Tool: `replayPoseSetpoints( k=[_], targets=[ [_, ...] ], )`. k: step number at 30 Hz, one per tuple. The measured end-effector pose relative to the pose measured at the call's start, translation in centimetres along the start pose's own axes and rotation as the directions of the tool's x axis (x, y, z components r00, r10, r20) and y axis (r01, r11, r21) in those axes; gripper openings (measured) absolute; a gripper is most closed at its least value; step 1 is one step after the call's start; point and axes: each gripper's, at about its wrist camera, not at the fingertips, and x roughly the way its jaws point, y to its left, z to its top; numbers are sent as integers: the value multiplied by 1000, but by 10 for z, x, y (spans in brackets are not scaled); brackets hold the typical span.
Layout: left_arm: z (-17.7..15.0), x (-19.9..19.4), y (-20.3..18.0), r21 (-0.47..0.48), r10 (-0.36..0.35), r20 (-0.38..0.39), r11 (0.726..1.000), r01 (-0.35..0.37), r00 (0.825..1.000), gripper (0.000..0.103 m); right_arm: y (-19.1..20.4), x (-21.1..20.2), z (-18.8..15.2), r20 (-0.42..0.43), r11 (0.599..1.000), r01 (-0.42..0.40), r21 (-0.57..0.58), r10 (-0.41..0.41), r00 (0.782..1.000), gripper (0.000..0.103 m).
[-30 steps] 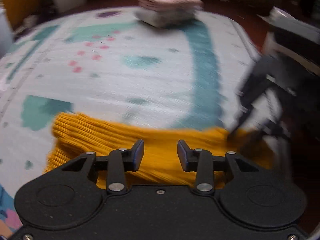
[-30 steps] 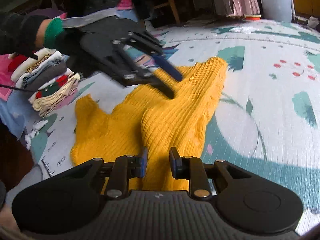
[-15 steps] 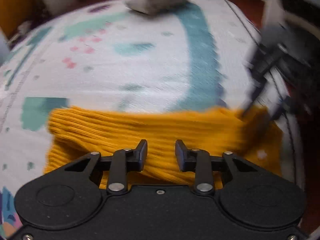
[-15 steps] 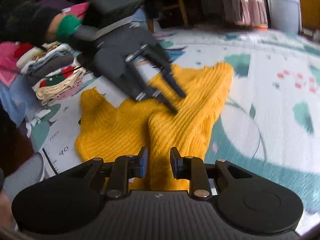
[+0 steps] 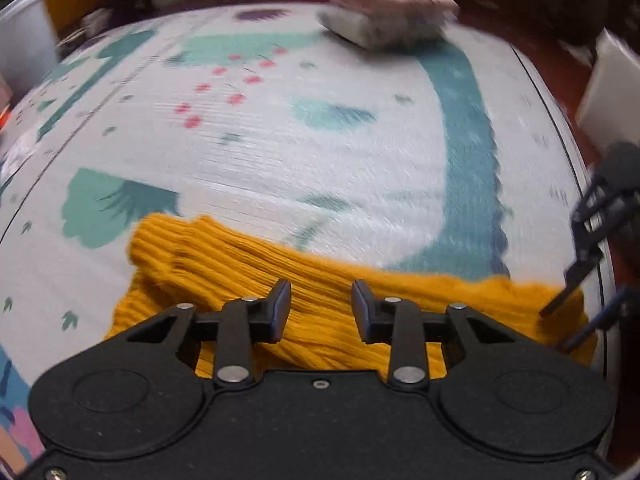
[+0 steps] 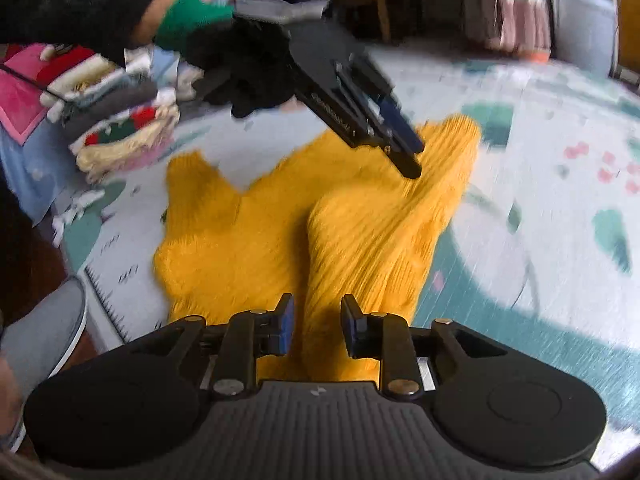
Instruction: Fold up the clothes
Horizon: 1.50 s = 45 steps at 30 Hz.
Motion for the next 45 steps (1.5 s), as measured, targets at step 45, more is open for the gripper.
replayPoseSetpoints(
  k=[45],
  targets=[
    [-135, -82, 113, -690, 193, -73, 698, -189, 978, 45, 183, 55, 65, -411, 801, -279, -529, 46, 911, 59]
  ],
)
